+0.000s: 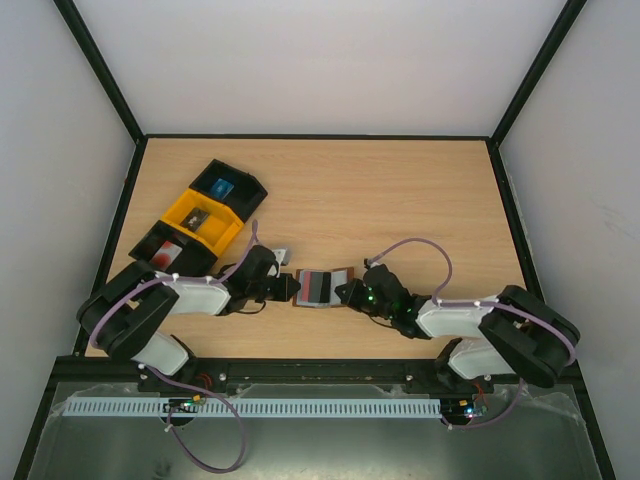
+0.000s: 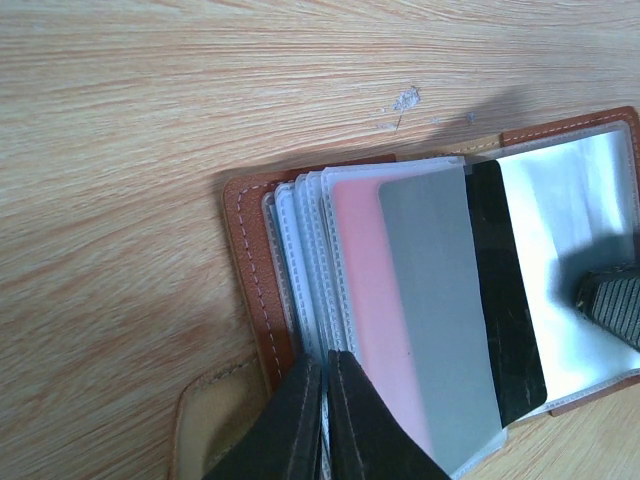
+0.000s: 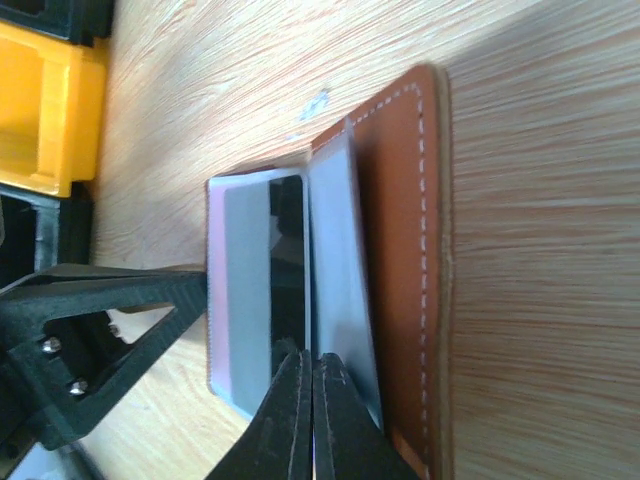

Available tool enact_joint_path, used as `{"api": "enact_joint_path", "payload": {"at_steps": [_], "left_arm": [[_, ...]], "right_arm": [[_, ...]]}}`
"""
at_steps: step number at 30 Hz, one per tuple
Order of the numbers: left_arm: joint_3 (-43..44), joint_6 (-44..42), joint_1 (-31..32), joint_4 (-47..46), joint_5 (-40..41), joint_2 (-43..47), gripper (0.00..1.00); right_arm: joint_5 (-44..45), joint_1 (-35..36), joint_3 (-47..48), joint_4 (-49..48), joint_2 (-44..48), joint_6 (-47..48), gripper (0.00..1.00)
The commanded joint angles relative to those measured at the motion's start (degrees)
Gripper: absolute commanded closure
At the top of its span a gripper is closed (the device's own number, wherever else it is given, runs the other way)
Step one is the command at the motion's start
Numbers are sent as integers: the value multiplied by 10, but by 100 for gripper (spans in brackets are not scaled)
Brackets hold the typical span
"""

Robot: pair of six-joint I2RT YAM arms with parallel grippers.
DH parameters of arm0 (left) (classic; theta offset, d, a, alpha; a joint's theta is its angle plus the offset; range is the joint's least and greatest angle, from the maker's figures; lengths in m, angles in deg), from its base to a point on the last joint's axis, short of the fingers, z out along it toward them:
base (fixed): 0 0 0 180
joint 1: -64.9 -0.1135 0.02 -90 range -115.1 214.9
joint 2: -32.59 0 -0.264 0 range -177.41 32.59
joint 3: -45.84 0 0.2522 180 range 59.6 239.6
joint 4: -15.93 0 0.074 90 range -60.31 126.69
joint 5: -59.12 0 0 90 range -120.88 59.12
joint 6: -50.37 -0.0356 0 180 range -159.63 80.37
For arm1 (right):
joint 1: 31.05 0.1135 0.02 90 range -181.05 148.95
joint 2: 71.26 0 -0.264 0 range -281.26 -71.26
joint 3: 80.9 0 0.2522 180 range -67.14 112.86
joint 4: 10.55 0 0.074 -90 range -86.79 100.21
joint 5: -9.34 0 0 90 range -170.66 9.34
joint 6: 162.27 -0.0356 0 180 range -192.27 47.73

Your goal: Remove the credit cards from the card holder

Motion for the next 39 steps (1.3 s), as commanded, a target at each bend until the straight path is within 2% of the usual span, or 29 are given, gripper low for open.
{"api": "enact_joint_path", "payload": {"at_steps": [1, 5, 9, 13, 18, 22, 24, 27, 32, 39], "left_arm": [[0, -6, -3, 48, 5, -22, 92], [-3, 2, -3, 38, -5, -16, 92], [-4, 7, -3, 34, -15, -12, 90], [-2, 16, -3, 46, -19, 9, 78], [12, 33, -2, 54, -36, 75, 70], [34, 30, -2, 71, -24, 81, 65], [35, 32, -2, 56, -37, 72, 67], [29, 36, -2, 15, -60, 46, 75], [20, 34, -3, -24, -53, -19, 81], [7, 31, -3, -42, -48, -52, 89]], "right_arm": [[62, -4, 17, 103, 42, 48, 98], [69, -4, 23, 123, 62, 63, 98], [22, -4, 31, 97, 64, 76, 94], [15, -4, 34, 69, 62, 69, 81], [17, -4, 51, 50, 30, 67, 80], [8, -10, 78, 62, -12, 89, 80], [2, -10, 87, 62, -29, 88, 80], [-3, -11, 88, 51, -45, 79, 80], [-18, -19, 69, 18, -78, 82, 79], [-78, -30, 8, -120, -117, 54, 78]]}}
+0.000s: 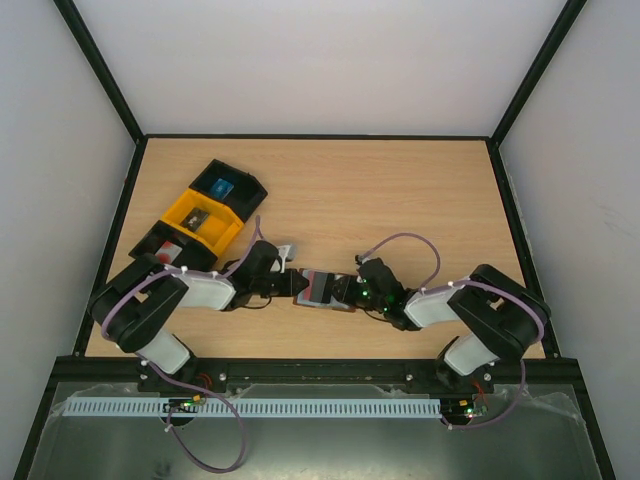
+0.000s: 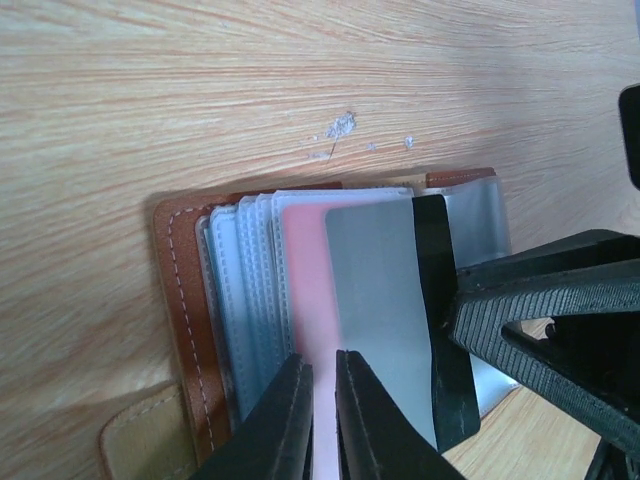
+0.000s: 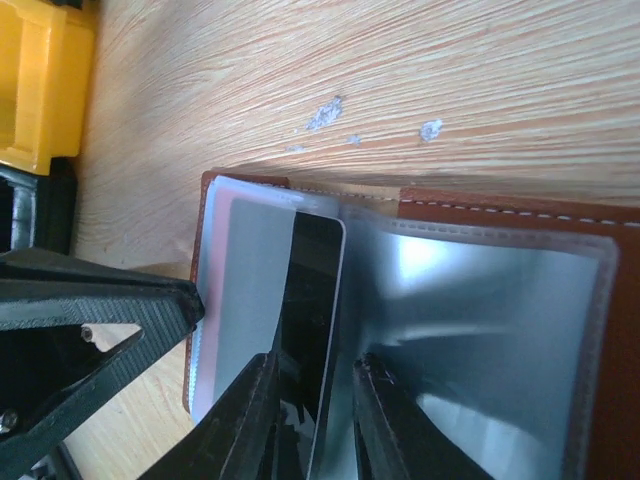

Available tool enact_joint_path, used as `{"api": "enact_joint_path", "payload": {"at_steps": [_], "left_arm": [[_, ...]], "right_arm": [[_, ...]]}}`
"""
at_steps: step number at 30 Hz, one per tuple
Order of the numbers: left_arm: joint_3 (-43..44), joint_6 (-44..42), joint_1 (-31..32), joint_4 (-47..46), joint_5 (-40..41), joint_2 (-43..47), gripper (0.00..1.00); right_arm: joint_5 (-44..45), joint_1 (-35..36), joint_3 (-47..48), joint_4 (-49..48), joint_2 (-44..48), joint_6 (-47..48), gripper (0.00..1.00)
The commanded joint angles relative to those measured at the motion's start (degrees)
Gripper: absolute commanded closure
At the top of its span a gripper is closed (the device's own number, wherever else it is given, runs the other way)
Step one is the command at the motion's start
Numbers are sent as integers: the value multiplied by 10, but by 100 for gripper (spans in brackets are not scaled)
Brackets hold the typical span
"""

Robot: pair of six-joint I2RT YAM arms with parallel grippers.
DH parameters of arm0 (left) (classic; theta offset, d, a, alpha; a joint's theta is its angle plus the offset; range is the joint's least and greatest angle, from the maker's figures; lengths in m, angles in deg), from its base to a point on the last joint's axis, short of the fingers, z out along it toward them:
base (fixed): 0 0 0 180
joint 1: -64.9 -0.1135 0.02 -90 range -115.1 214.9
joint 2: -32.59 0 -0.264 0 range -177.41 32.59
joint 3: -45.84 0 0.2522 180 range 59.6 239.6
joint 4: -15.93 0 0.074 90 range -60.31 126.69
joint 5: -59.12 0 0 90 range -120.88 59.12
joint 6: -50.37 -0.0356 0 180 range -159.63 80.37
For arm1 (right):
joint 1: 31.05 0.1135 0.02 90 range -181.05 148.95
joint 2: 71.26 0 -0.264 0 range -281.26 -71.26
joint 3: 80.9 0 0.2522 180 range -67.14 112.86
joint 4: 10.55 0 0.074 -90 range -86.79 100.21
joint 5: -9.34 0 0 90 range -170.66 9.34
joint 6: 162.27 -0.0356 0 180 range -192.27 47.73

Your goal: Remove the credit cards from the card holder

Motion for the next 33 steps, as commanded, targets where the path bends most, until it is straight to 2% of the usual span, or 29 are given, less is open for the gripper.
{"api": "enact_joint_path", "payload": {"at_steps": [1, 7, 12, 17, 24, 33], "left_arm": [[-18, -8, 0, 0, 14, -17, 89], [-21, -18, 0, 19, 32, -17, 90], [-25, -20, 0, 18, 38, -23, 90], [-25, -20, -6, 17, 41, -40, 90], [-29, -18, -12, 23, 47, -29, 90], [-36, -14, -16, 12, 42, -35, 90]], "right_arm": [[-40, -4, -31, -93, -28, -19, 78], [-75, -10, -49, -178, -65, -45, 84], [-91, -27, -77, -251, -85, -74, 98], [-82, -44, -100, -245, -78, -74, 98], [-43, -52, -100, -142, -23, -60, 98], [33, -52, -76, 34, 108, -30, 98]]}}
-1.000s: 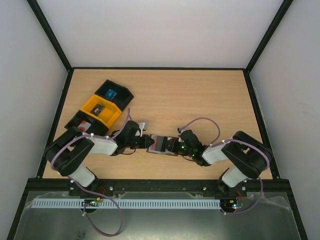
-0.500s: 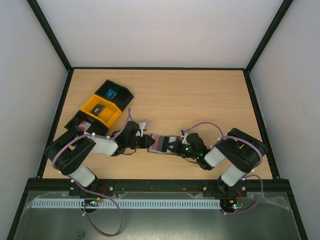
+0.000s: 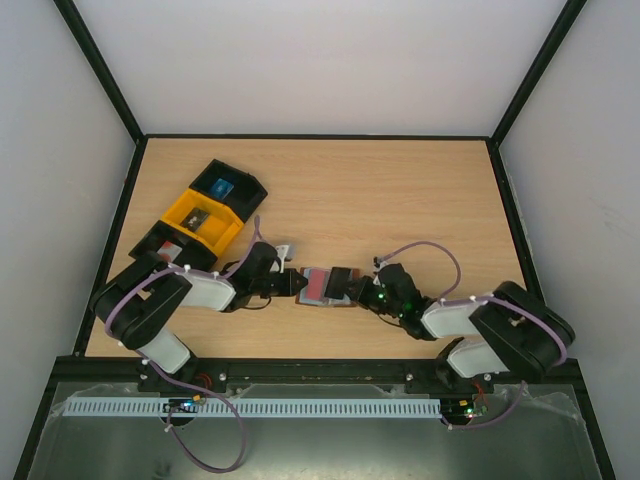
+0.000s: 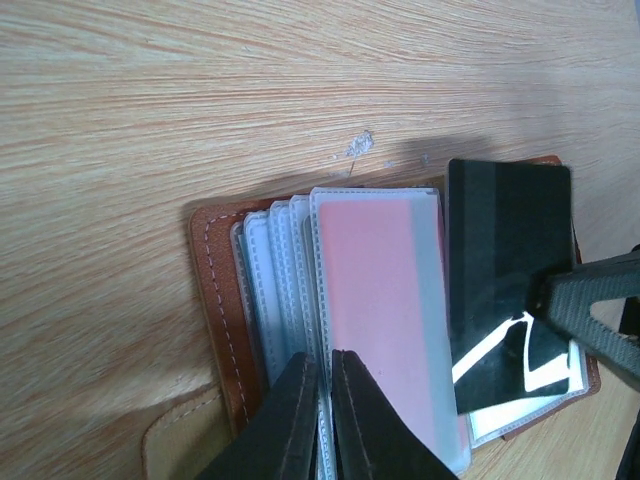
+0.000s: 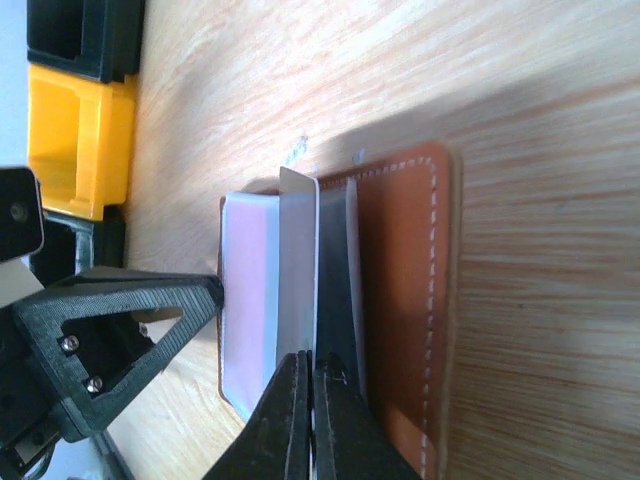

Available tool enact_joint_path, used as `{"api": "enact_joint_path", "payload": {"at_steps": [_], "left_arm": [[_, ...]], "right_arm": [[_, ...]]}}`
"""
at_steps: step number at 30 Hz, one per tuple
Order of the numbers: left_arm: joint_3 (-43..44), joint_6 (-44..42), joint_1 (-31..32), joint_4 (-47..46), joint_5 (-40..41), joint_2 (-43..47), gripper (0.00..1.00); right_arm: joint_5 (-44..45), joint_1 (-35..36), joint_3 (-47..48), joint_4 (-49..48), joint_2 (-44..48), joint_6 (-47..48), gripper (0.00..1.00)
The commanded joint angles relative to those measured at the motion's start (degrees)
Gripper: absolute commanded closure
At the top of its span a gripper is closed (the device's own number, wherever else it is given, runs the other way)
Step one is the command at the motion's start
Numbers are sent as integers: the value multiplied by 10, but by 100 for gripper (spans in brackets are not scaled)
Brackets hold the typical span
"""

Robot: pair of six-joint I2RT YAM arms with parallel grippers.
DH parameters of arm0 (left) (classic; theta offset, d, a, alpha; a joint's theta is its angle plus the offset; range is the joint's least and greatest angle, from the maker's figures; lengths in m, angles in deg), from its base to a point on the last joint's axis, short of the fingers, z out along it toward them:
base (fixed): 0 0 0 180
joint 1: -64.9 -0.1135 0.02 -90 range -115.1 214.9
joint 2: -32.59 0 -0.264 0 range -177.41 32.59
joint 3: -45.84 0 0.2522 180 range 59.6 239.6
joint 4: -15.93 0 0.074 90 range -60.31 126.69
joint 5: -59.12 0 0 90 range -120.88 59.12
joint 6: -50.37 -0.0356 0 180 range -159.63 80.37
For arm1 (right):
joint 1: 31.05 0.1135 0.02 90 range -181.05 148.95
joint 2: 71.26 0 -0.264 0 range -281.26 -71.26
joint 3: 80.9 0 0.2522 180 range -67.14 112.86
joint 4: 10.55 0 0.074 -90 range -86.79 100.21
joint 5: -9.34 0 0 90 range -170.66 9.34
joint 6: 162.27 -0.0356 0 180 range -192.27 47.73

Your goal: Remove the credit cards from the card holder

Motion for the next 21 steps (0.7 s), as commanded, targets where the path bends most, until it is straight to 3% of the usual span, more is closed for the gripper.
{"api": "enact_joint_path", "payload": {"at_steps": [1, 6, 12, 18, 21], "left_arm": [[-27, -2, -7, 44, 21, -14, 89], [-27, 24, -4, 31, -15, 17, 73], [-10, 39, -4, 49, -29, 66, 69], [20, 49, -4, 110, -27, 144, 61], [42, 55, -4, 163, -3, 192, 47]], "right_arm": [[71, -5, 16, 134, 62, 31, 98], [70, -4, 27, 140, 99, 46, 98], [32, -4, 58, 141, 90, 48, 98], [19, -4, 102, 175, 97, 138, 98], [8, -5, 139, 164, 94, 155, 98]]}}
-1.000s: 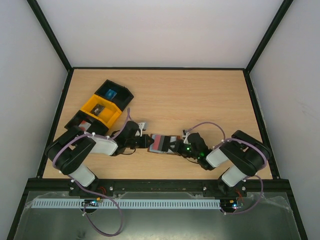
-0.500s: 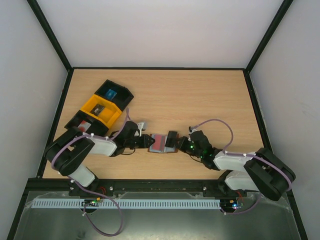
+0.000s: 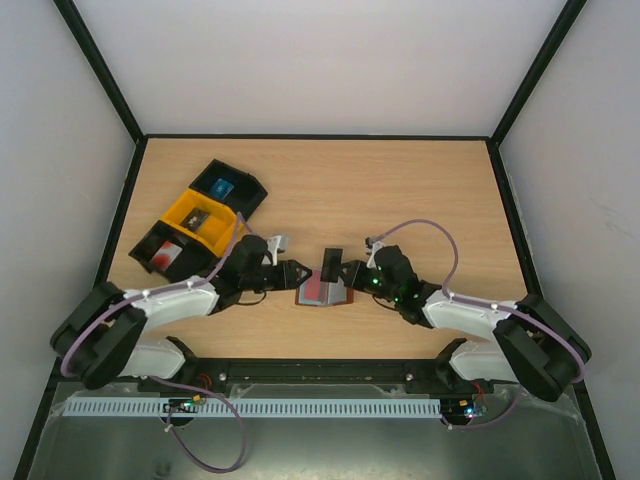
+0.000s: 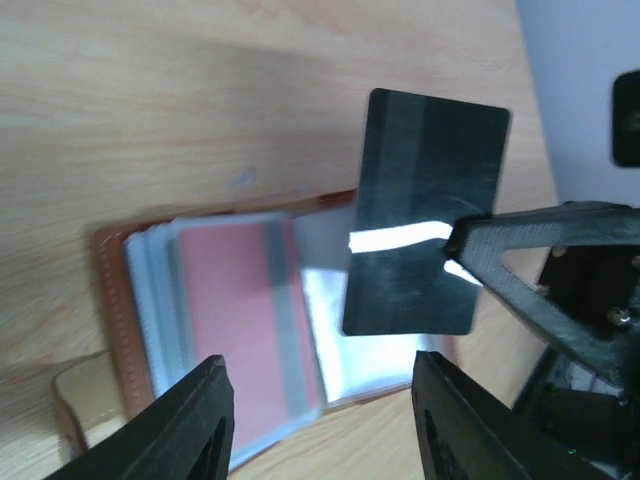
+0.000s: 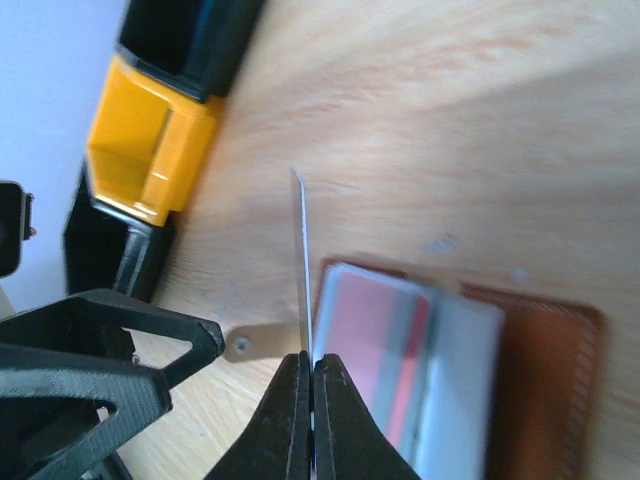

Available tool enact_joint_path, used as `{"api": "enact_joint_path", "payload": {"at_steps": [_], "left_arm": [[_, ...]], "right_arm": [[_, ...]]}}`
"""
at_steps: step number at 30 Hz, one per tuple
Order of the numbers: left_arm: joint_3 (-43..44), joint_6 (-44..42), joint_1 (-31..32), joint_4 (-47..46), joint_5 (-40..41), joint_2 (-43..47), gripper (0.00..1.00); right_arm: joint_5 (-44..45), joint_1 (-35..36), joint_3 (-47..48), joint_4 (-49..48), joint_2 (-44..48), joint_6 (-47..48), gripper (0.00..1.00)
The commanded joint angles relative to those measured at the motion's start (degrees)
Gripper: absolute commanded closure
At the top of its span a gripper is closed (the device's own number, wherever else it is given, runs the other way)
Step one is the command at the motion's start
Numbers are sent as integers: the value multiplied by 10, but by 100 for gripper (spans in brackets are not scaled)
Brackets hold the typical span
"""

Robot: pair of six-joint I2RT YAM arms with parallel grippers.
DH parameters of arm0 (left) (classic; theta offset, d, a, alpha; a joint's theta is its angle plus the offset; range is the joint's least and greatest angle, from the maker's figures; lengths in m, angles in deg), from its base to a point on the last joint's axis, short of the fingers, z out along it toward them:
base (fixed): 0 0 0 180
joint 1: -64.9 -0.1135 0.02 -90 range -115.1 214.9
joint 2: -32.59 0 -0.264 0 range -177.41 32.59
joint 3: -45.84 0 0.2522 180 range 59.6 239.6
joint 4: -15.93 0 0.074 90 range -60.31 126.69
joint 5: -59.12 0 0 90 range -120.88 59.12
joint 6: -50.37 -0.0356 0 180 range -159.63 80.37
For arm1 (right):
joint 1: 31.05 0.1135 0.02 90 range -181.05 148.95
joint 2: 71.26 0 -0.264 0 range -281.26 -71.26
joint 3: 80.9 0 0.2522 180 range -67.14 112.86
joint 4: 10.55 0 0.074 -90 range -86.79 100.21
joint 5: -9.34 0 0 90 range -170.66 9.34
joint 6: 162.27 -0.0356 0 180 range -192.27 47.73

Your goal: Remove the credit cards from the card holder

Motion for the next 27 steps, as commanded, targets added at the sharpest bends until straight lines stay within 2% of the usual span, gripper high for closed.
{"api": "enact_joint_path", "payload": {"at_steps": [1, 4, 6, 8, 12, 16, 21, 27], "left_arm": [[45, 11, -3, 90, 36, 73, 43], [74, 26, -4, 141, 80, 127, 21], [94, 34, -5, 162, 94, 158, 14], [110, 39, -9, 174, 88, 179, 11], [152, 42, -15, 207, 45, 185, 12], [166, 94, -15, 217, 42, 206, 15], [166, 139, -16, 199, 32, 236, 23], [172, 186, -11, 124, -2, 243, 32]], "right_arm": [[-11, -2, 64, 8, 3, 58, 98], [14, -3, 106, 19, 5, 80, 98], [32, -2, 128, 29, 3, 108, 98], [40, -3, 149, 36, -3, 143, 98], [61, -2, 170, 21, -5, 229, 98], [68, -2, 128, -79, 22, 326, 98], [107, -1, 56, -194, 88, 503, 98], [95, 4, 41, -209, 101, 665, 98]]}}
